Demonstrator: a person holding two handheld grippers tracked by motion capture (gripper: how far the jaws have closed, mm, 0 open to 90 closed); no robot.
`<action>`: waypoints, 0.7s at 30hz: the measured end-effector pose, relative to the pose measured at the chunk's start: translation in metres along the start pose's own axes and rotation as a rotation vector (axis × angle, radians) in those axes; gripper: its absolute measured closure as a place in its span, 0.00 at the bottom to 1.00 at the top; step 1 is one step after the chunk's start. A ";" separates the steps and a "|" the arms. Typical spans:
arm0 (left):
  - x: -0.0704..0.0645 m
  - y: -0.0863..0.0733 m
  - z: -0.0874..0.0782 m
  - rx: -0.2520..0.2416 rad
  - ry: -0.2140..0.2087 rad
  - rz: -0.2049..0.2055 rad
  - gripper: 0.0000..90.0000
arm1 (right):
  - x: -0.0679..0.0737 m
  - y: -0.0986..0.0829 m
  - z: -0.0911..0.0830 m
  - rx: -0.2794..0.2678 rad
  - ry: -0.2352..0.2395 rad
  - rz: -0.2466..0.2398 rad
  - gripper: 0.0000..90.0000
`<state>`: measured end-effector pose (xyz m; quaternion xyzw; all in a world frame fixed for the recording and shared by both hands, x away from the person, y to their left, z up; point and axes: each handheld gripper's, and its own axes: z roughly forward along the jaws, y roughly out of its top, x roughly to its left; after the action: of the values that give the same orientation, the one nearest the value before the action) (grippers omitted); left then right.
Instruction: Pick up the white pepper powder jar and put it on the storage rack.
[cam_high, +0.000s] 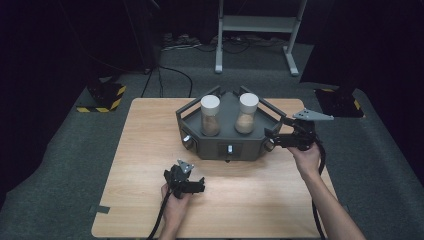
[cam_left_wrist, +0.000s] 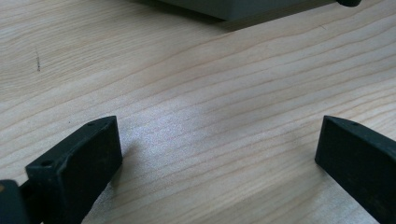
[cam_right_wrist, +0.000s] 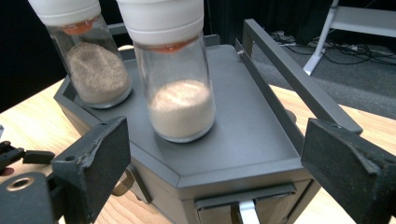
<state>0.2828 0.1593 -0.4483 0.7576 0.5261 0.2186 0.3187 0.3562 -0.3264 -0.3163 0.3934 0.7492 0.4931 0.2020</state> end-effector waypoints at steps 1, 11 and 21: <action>0.000 0.000 0.000 0.000 0.000 0.000 0.01 | 0.000 -0.001 0.000 0.003 -0.004 -0.002 0.09; 0.000 0.000 0.000 -0.001 0.000 0.000 0.01 | 0.000 -0.017 -0.004 0.018 -0.026 -0.013 0.09; 0.000 0.000 0.000 -0.001 0.000 0.000 0.01 | -0.003 -0.036 -0.011 0.034 -0.049 0.007 0.09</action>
<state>0.2828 0.1592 -0.4484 0.7574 0.5260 0.2189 0.3188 0.3367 -0.3425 -0.3447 0.4116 0.7507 0.4713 0.2121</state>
